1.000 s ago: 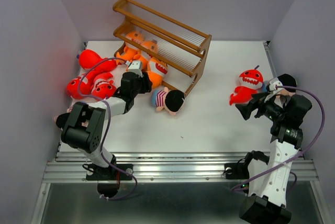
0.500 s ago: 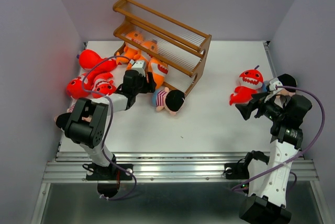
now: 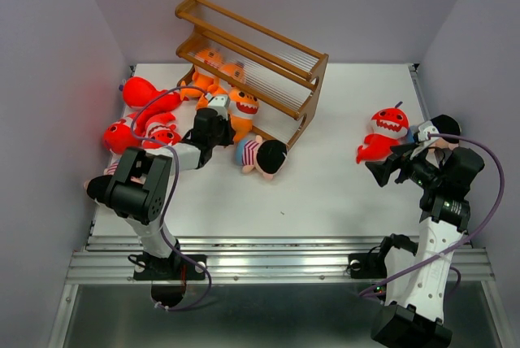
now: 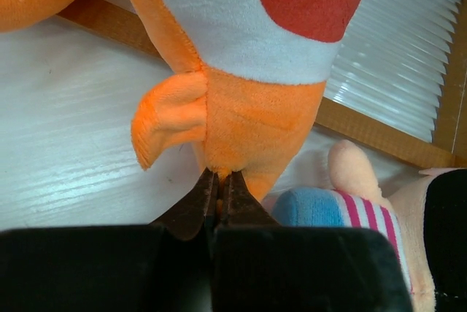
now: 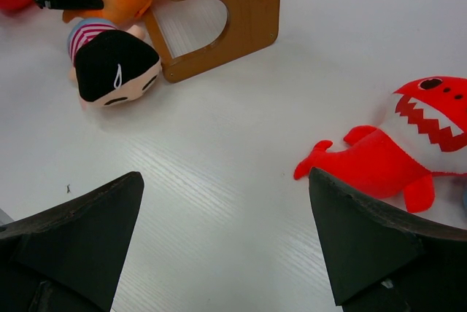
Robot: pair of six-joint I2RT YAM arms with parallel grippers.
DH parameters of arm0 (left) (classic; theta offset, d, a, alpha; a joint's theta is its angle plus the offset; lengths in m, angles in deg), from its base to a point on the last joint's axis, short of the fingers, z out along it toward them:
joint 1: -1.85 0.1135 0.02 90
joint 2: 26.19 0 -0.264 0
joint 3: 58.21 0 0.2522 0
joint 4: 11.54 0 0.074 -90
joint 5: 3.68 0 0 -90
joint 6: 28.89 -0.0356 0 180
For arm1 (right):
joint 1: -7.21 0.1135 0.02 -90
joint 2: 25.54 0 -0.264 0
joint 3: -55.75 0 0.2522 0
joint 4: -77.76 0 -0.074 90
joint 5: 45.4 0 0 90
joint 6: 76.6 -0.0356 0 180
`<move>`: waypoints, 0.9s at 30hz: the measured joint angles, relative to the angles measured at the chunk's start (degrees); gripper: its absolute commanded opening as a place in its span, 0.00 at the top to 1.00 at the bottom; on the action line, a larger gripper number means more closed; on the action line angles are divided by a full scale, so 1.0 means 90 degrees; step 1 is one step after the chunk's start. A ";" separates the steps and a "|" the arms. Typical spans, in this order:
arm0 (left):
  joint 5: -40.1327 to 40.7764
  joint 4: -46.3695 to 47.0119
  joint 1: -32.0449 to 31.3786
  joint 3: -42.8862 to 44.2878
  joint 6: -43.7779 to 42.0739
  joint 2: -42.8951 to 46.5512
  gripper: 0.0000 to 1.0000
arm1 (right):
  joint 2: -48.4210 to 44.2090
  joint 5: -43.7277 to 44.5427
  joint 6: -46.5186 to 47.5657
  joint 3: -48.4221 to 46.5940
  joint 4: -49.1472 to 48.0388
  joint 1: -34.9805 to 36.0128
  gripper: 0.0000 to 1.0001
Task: Place and organize the stuffed toys onto the shelf
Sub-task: Place the stuffed toy onto shelf
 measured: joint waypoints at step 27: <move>-0.0680 -0.0486 0.0044 0.1598 -0.1297 -0.0656 1.00 | 0.0000 -0.0017 0.0000 0.0000 0.0000 0.0000 0.00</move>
